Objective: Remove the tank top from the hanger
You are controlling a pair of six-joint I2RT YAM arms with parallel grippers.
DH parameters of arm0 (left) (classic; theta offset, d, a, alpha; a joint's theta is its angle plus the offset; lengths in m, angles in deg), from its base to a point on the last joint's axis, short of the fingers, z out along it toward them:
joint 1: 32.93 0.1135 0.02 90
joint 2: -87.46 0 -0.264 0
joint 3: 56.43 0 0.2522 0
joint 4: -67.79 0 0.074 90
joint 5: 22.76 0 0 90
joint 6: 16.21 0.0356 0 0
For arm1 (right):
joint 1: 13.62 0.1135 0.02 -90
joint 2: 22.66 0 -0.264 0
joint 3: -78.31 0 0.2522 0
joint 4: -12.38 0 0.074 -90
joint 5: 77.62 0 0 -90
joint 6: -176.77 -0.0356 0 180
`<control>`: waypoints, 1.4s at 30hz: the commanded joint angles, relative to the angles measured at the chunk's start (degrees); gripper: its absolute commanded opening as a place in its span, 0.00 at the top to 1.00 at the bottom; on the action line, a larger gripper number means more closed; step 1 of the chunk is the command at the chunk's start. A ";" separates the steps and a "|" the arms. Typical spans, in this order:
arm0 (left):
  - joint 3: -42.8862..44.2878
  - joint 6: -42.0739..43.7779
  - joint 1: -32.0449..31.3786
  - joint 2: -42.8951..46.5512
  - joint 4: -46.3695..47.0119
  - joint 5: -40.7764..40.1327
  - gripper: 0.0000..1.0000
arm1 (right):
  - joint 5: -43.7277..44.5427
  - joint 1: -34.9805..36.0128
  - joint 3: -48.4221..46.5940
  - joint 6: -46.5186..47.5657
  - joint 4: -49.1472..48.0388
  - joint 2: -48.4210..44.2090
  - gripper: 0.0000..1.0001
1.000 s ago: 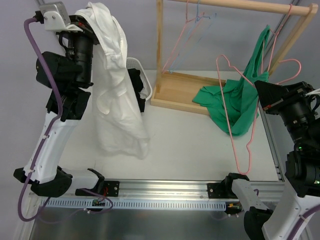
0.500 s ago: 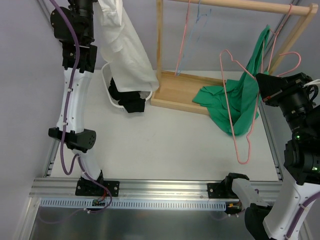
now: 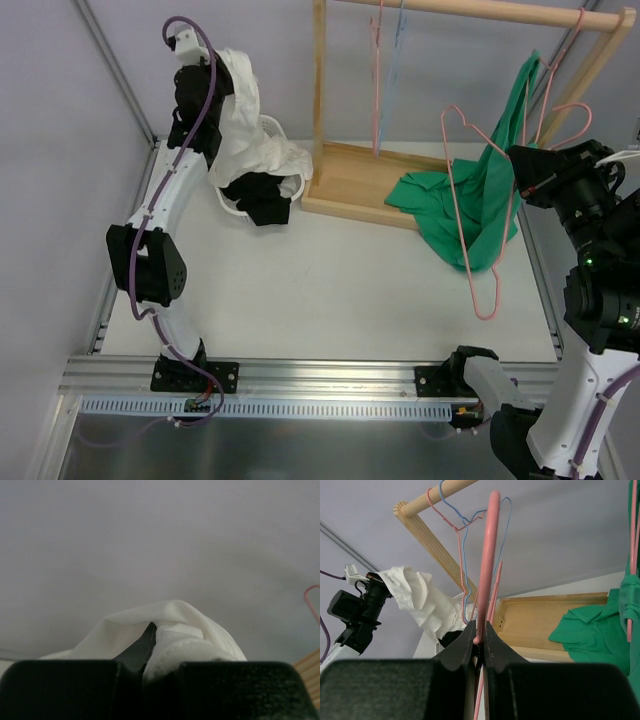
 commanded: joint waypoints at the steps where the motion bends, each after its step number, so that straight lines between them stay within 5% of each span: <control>1: -7.15 -0.25 -0.69 8.04 7.06 1.03 1.00 | 0.67 0.37 0.21 1.38 -4.22 0.78 1.00; 10: -18.17 -2.53 -1.14 4.54 -2.69 -3.46 1.00 | 0.14 0.37 0.13 3.66 -8.26 4.99 1.00; 29: -7.63 -5.43 -1.40 -15.85 -23.16 -3.81 1.00 | 0.14 2.92 -21.65 12.62 -17.23 28.80 1.00; 42: -12.01 -4.80 -1.93 -4.27 -31.70 -9.34 0.42 | 3.30 5.73 -31.16 14.92 -18.98 42.52 1.00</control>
